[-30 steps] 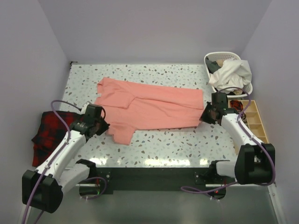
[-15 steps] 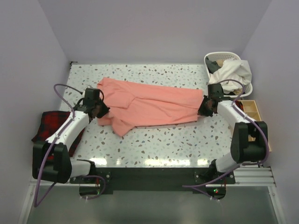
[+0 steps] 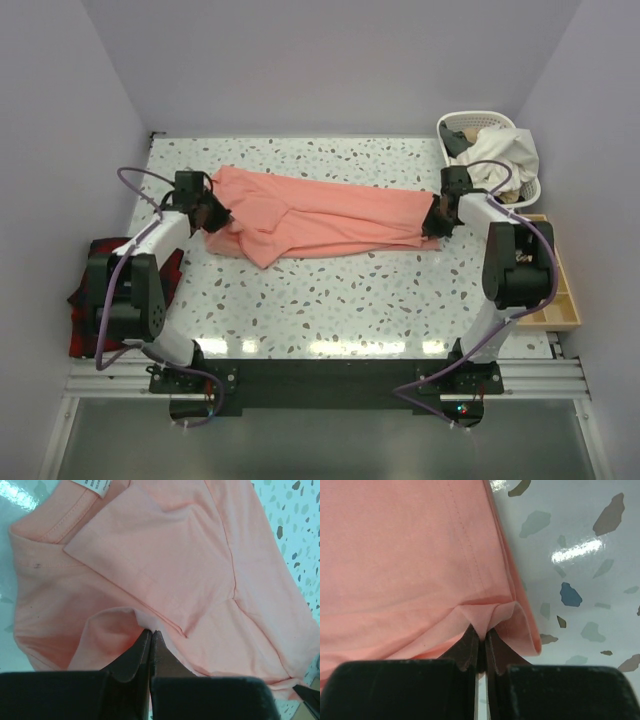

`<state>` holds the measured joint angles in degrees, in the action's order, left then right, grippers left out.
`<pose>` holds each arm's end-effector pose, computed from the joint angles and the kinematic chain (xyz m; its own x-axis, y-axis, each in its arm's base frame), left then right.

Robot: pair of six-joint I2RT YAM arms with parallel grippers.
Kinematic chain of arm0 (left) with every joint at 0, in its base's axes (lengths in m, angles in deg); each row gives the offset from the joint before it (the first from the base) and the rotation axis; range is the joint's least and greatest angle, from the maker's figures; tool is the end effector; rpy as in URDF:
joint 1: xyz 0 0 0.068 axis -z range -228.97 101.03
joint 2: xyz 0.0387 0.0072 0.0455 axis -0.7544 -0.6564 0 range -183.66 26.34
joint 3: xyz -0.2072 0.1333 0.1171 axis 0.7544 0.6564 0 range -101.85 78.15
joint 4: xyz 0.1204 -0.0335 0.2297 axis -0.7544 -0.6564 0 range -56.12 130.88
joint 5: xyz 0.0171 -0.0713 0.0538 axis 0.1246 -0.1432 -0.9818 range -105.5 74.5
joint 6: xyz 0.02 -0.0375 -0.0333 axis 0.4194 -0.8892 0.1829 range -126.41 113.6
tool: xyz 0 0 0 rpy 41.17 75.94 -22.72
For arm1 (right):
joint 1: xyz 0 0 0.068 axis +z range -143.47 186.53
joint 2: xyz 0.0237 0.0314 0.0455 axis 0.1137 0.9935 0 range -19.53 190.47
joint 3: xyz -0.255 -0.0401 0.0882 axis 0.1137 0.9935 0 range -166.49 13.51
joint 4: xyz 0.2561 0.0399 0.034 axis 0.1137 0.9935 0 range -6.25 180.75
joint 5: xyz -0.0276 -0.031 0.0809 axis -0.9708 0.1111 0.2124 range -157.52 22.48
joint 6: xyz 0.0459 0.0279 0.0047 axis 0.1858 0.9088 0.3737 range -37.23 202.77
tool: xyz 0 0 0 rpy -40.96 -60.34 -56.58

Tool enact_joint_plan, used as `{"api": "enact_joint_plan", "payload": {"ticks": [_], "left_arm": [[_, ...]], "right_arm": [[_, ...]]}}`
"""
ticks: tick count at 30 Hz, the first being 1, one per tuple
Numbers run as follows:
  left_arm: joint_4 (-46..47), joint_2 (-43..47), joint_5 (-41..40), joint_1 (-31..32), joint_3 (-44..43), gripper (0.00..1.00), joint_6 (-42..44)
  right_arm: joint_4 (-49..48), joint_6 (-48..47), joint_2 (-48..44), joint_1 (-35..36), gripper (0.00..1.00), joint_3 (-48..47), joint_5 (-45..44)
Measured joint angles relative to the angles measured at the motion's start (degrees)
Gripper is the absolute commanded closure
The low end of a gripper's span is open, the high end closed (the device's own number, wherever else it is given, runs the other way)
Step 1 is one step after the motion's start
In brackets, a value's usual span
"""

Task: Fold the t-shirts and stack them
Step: Fold the other side of the tshirt into a rectangle

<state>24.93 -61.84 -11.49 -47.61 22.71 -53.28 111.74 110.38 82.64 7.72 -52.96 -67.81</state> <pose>0.3223 -0.0101 0.2130 -0.5643 -0.7149 -0.4130 -0.5001 0.6940 -0.5179 0.3581 0.0072 0.1791 -0.8027 0.4469 -0.3949 0.3990 0.8946 0.2013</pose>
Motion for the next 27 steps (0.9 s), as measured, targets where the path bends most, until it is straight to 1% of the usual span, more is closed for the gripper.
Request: {"api": "enact_joint_plan", "payload": {"ticks": [4,10,12,15,20,24,27], "left_arm": [[1.5,-4.1,1.2,-0.7,-1.1,1.00,0.0],[2.6,-6.3,2.9,-2.6,-1.9,1.00,0.3],[3.0,-6.7,3.7,-3.8,-2.9,1.00,0.7],[3.2,-7.9,4.9,-5.2,-6.7,1.00,1.5],[5.0,-9.0,7.6,-5.5,-12.1,1.00,2.2],[6.9,-11.0,10.5,-5.6,-14.7,1.00,2.6],[8.5,-13.5,12.9,-5.6,-15.3,1.00,2.6]], "right_arm": [[-0.1,-0.2,2.6,-0.3,1.00,-0.5,0.0],[0.1,-0.5,3.6,-0.4,1.00,-1.6,-0.3],[0.2,-0.7,3.6,-0.5,1.00,-1.7,-0.2],[0.4,-1.2,3.6,-0.5,1.00,-1.7,0.5],[0.9,-2.2,2.9,-0.8,1.00,-1.3,6.3],[1.6,-2.1,-1.0,-0.9,1.00,0.5,11.8],[1.7,-1.8,-3.8,-0.9,1.00,0.5,13.2]]}}
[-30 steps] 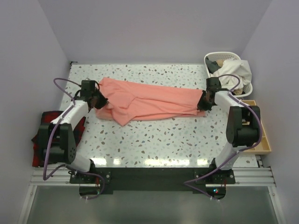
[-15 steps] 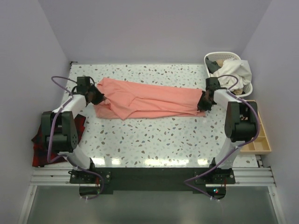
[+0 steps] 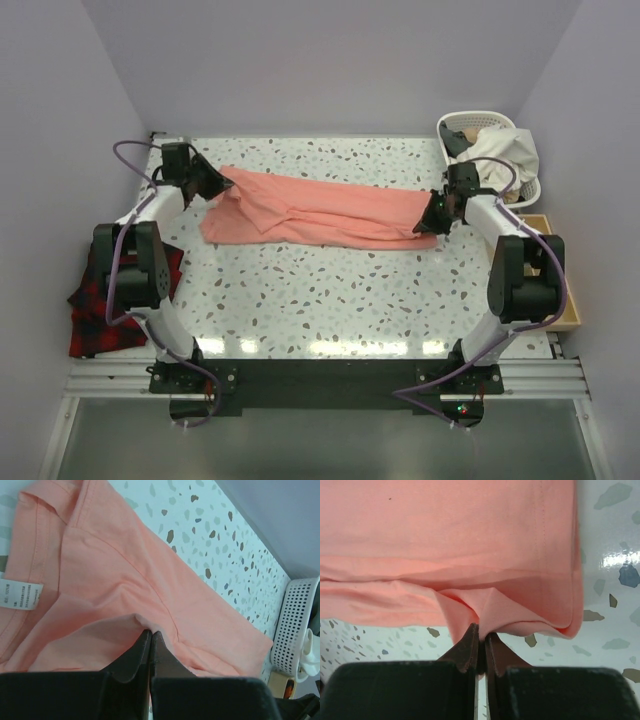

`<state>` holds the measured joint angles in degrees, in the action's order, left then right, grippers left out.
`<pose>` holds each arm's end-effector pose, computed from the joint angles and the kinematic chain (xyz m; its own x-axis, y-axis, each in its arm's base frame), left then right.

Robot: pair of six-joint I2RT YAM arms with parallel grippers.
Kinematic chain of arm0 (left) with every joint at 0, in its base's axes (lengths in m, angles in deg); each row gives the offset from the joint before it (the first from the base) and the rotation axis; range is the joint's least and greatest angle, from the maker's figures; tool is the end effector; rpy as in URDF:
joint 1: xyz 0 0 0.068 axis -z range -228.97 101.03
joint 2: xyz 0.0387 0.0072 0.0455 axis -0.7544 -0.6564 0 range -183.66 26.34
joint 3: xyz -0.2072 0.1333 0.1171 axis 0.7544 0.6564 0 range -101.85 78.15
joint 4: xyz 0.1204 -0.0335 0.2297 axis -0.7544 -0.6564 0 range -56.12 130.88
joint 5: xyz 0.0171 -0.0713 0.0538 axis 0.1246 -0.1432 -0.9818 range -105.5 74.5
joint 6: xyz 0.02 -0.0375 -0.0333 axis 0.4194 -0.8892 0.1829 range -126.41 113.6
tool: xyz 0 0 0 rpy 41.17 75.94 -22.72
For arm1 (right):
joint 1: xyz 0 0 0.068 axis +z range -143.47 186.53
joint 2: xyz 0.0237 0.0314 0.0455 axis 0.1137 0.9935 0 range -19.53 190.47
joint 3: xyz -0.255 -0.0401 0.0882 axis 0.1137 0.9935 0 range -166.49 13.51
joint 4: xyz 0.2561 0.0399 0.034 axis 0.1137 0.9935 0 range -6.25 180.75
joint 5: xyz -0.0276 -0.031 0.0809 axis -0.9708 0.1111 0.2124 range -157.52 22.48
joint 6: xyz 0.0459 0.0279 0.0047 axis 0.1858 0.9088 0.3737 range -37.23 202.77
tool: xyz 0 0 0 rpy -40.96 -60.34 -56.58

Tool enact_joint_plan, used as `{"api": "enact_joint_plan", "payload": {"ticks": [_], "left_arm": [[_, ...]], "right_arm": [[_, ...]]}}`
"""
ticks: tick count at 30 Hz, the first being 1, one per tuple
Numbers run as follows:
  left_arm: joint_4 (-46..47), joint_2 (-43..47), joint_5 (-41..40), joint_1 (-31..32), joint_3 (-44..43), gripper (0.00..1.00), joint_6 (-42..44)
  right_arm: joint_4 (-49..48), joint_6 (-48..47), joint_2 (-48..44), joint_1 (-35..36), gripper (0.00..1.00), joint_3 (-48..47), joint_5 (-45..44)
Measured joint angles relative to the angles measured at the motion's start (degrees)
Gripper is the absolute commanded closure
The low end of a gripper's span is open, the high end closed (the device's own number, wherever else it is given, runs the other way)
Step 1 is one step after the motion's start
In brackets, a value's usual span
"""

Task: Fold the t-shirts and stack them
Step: Fold the other side of the tshirt into a rectangle

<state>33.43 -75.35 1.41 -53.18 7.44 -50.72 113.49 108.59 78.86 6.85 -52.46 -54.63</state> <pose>0.3988 0.0190 0.2301 -0.5532 -0.7109 -0.4343 -0.3204 0.6628 -0.6768 0.3482 0.0098 0.1979 -0.8437 0.4199 -0.3345 0.2865 0.8791 0.3809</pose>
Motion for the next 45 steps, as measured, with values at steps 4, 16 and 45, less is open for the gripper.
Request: {"api": "enact_joint_plan", "payload": {"ticks": [4,16,45], "left_arm": [[0.5,-4.0,2.6,-0.1,-1.2,1.00,0.0],[0.6,-6.1,4.5,-3.0,-2.9,1.00,2.0],[10.4,-14.6,13.1,-6.0,-9.4,0.41,1.7]], "right_arm": [[0.3,0.5,-0.8,0.0,1.00,-1.2,-0.4],[2.0,0.7,2.7,-1.6,1.00,-4.8,-11.1],[-0.7,-0.5,7.7,-2.2,0.27,-9.9,-18.2]]}}
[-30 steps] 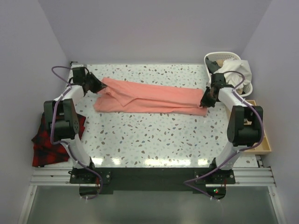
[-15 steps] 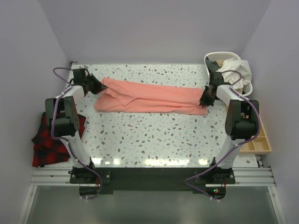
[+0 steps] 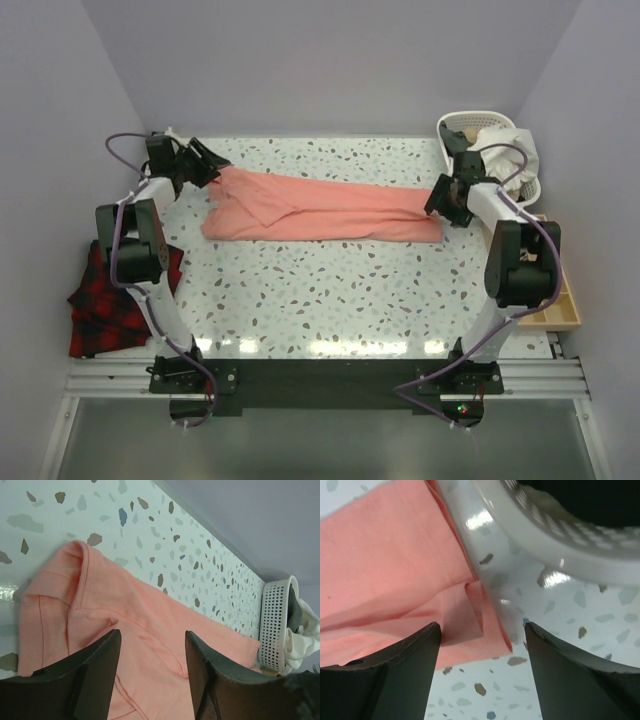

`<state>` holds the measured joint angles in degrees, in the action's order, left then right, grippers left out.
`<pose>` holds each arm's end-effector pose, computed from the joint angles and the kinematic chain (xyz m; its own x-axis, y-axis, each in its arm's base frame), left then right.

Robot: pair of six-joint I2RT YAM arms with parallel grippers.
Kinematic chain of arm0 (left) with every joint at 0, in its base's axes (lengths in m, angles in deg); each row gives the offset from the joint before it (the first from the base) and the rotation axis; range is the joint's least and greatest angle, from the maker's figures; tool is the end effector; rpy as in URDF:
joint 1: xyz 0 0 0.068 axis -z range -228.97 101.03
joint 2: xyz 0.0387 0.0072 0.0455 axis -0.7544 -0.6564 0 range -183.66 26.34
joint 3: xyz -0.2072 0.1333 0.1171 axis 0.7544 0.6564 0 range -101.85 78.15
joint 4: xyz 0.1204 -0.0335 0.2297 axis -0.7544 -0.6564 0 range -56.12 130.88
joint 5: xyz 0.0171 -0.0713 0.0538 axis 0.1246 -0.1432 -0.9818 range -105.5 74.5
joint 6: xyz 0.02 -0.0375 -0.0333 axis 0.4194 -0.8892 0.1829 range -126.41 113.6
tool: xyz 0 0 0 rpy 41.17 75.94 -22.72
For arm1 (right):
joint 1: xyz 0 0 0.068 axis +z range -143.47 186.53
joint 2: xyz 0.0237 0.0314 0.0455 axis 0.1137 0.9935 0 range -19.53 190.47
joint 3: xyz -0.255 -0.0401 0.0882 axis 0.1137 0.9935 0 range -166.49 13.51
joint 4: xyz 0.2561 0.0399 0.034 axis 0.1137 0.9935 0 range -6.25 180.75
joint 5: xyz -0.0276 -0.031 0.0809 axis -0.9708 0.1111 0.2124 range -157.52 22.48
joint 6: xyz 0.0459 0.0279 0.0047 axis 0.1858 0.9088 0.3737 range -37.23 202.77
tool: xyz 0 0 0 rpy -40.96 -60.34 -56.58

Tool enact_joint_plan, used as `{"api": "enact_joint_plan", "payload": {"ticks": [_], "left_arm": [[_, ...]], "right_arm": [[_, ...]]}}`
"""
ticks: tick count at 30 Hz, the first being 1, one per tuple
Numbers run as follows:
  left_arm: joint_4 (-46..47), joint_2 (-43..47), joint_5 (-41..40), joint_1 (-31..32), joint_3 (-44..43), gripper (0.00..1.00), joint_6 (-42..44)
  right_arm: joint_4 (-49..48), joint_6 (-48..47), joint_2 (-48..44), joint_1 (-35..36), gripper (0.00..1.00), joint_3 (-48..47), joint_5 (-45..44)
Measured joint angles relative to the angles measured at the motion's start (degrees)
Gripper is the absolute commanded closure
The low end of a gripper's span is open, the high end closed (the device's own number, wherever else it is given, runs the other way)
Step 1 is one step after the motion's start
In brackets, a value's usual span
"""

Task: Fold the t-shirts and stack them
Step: Fold the other side of the tshirt into a rectangle, then rotate the tshirt 90 degrees

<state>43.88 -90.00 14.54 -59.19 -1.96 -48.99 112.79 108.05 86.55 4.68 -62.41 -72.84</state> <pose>0.4538 0.0637 0.1962 -0.5720 -0.6983 -0.4303 -0.1743 0.6161 -0.7681 0.3908 -0.0160 0.2020 -0.7422 0.4494 -0.4971 0.4387 0.8866 0.1466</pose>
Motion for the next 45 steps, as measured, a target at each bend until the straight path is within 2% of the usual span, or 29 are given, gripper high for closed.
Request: {"api": "enact_joint_plan", "payload": {"ticks": [3,7,13,18,25,30,37,45], "left_arm": [[1.6,2.0,0.2,-0.2,2.0,0.41,0.2],[2.3,9.8,0.7,0.4,9.0,0.41,0.2],[5.5,18.6,1.9,6.4,16.4,0.41,0.2],[7.5,17.7,2.9,11.1,19.8,0.41,-0.3],[11.4,10.7,2.6,11.4,20.6,0.41,-1.4],[13.2,3.5,2.1,11.3,18.1,0.41,-1.5],[13.4,-5.1,3.7,10.2,10.3,0.41,-2.5],[6.0,-13.0,4.8,7.5,-4.6,0.41,1.1]], "right_arm": [[-0.4,-0.6,-5.5,-0.1,0.26,4.4,0.0],[-1.2,-1.1,-10.8,0.0,0.26,5.1,3.6],[-2.3,-1.4,-11.5,1.1,0.26,5.9,9.7],[-2.9,-2.0,-8.1,2.7,0.26,5.7,12.2],[-3.2,-2.0,-1.2,3.3,0.25,3.1,14.1],[-4.0,-2.4,3.2,3.3,0.25,-0.3,13.8],[-3.6,-2.5,3.7,3.9,0.25,2.8,12.4],[-7.9,-2.4,-7.5,9.7,0.25,17.9,11.9]]}}
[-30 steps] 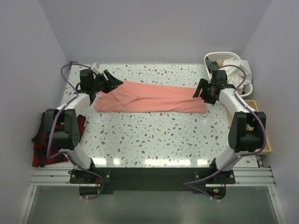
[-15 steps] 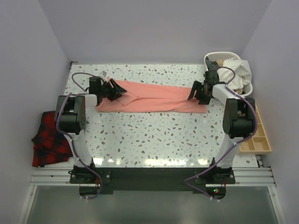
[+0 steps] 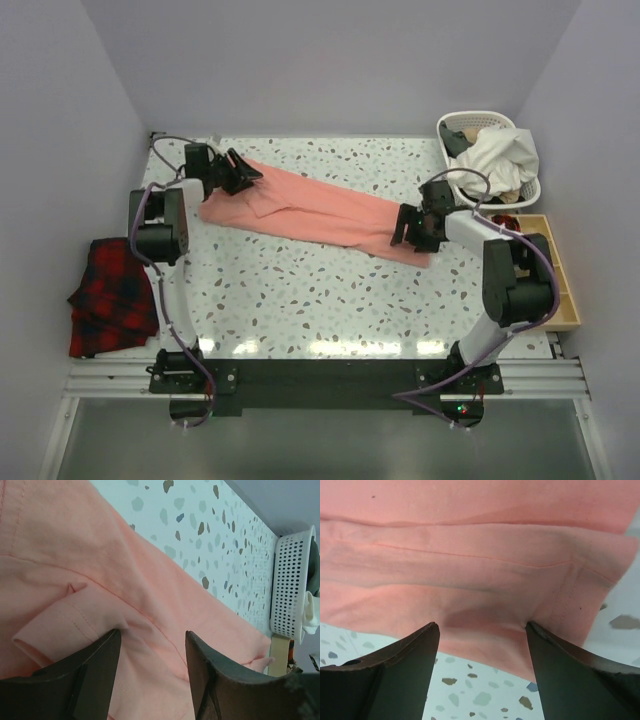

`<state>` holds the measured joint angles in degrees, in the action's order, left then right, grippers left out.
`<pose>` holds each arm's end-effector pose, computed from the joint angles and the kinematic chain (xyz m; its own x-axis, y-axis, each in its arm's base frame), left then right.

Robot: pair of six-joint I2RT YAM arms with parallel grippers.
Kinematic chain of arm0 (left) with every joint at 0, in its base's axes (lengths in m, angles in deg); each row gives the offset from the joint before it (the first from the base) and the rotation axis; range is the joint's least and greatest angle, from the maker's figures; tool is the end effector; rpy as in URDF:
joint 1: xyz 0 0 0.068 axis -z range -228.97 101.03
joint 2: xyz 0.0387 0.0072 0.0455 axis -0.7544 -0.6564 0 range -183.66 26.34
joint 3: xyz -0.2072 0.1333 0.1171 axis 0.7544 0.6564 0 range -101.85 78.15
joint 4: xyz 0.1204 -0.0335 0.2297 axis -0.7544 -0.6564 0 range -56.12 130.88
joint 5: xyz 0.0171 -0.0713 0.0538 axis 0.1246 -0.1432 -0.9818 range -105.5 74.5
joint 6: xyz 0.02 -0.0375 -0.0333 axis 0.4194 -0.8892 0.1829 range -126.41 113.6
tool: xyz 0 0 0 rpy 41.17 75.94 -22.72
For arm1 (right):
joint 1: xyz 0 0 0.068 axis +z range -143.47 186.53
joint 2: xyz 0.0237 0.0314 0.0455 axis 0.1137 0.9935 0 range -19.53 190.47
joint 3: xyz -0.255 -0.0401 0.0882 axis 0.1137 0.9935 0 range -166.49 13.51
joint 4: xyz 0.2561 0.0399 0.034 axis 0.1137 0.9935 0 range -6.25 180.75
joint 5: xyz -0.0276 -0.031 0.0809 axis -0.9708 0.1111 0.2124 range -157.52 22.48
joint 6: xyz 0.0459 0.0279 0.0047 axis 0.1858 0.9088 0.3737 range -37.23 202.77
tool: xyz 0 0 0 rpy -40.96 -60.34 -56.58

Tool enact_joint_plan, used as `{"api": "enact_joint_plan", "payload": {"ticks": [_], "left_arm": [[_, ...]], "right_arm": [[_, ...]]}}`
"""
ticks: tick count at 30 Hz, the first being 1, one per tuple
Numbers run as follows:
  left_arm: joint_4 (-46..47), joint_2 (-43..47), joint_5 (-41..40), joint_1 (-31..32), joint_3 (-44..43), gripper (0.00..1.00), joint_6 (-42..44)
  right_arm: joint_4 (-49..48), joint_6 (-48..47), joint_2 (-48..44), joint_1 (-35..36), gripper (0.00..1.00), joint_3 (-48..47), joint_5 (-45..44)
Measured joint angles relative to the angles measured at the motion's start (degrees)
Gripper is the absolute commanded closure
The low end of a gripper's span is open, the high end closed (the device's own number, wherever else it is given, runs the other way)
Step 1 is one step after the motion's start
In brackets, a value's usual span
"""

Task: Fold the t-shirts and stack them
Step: Rotate the tshirt 90 degrees

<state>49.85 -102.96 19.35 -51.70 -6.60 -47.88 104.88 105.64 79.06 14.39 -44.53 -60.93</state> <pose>0.4883 0.0029 0.1285 -0.7170 -0.5783 -0.3893 -0.0661 0.6123 -0.7878 0.3328 0.0500 0.1646 -0.8772 0.2687 -0.3979 0.1641 0.9466 0.2774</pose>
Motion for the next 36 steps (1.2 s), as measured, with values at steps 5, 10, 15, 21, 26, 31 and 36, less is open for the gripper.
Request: {"api": "enact_joint_plan", "payload": {"ticks": [5,10,15,21,26,31,36], "left_arm": [[-8.5,-6.3,2.1,-1.2,-12.9,0.40,3.6],[-14.3,-13.7,5.4,-1.5,-25.4,0.40,4.9],[-15.8,-18.8,9.4,-0.9,-33.2,0.39,4.3],[-13.7,-25.8,16.5,1.2,-42.4,0.36,0.2],[-7.9,-28.3,19.1,2.4,-44.8,0.36,-3.6],[-3.0,-23.0,19.2,2.4,-34.7,0.35,-3.8],[-3.3,-9.4,16.2,2.4,-18.8,0.34,-1.8]], "right_arm": [[-1.0,1.3,-7.3,6.7,0.25,8.3,0.4],[-1.0,5.5,-15.8,15.7,0.25,16.6,1.9],[0.4,10.9,-21.2,28.2,0.25,20.9,3.7],[5.3,15.2,-21.8,41.0,0.24,19.6,4.9],[13.0,15.1,-20.7,49.8,0.19,12.9,4.4],[21.5,10.7,-21.2,49.7,0.05,-1.1,-8.1],[22.4,3.9,-22.1,41.8,0.05,-7.5,-19.1]]}}
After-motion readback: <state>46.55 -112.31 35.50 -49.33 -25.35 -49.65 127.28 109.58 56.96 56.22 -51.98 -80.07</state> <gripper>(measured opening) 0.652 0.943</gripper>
